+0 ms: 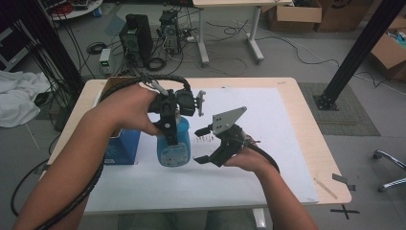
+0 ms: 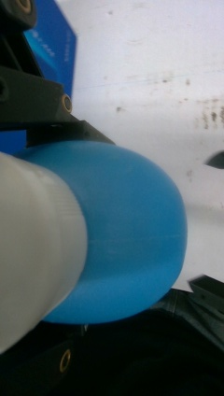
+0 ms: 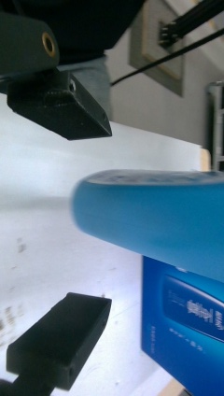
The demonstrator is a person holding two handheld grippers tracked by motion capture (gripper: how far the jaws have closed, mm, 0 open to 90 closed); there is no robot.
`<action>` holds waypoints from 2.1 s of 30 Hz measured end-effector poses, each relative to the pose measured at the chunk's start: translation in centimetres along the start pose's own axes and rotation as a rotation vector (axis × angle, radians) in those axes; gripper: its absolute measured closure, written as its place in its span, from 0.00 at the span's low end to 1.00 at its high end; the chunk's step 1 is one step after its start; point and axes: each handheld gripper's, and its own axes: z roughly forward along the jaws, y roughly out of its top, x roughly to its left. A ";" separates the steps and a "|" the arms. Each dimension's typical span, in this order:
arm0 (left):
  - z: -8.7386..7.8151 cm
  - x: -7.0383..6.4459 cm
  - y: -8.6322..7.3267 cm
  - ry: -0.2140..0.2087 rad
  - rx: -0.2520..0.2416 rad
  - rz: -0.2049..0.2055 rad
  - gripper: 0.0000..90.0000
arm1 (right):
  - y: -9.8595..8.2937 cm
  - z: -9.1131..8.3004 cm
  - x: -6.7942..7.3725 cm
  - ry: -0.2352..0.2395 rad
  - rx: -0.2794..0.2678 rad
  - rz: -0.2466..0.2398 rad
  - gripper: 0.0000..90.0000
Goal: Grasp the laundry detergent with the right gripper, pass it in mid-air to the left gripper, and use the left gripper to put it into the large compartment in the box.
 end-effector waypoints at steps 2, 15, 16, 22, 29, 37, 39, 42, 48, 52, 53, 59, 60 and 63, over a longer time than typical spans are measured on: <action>-0.7 0.4 -0.2 -0.005 0.004 -0.045 0.43 | 0.3 -0.5 -0.3 -0.002 0.043 -0.007 0.12; -5.2 4.5 -3.0 -0.052 -0.010 -0.428 0.43 | 2.3 -3.3 -1.4 0.031 0.375 -0.019 0.00; -5.7 4.7 -3.3 -0.057 -0.009 -0.453 0.43 | 2.3 -3.4 -1.4 0.033 0.397 -0.022 0.00; -9.3 5.9 -6.2 -0.052 -0.019 -0.669 0.43 | 2.4 -4.4 -1.8 0.037 0.549 -0.020 0.00; -11.5 7.6 -9.6 -0.073 -0.022 -0.917 0.43 | 2.4 -5.2 -1.6 0.037 0.623 -0.047 0.00; -11.8 8.9 -13.7 -0.063 -0.002 -1.142 0.43 | 2.4 -5.4 -1.1 0.036 0.657 -0.070 0.00; -11.6 9.1 -14.6 -0.065 -0.002 -1.187 0.43 | 2.3 -5.3 -1.0 0.042 0.662 -0.070 0.00; -11.0 9.4 -15.9 -0.067 -0.007 -1.241 0.43 | 2.0 -5.3 -1.1 0.042 0.676 -0.069 0.00; -9.2 10.2 -17.9 -0.078 -0.005 -1.300 0.43 | 1.5 -5.3 -1.1 0.055 0.699 -0.054 0.00; -8.0 10.7 -18.4 -0.078 -0.009 -1.330 0.43 | 1.2 -5.3 -1.2 0.059 0.712 -0.046 0.00; -7.7 10.8 -18.5 -0.078 -0.004 -1.329 0.43 | 1.2 -5.3 -1.2 0.059 0.714 -0.046 0.00; -5.7 11.3 -18.7 -0.071 -0.007 -1.331 0.43 | 1.1 -5.3 -1.1 0.062 0.715 -0.045 0.00; -5.4 11.4 -18.7 -0.075 -0.009 -1.335 0.43 | 1.1 -5.3 -1.1 0.063 0.718 -0.041 0.00; -4.2 11.6 -18.8 -0.077 -0.011 -1.335 0.43 | 0.9 -5.3 -1.1 0.064 0.720 -0.038 0.00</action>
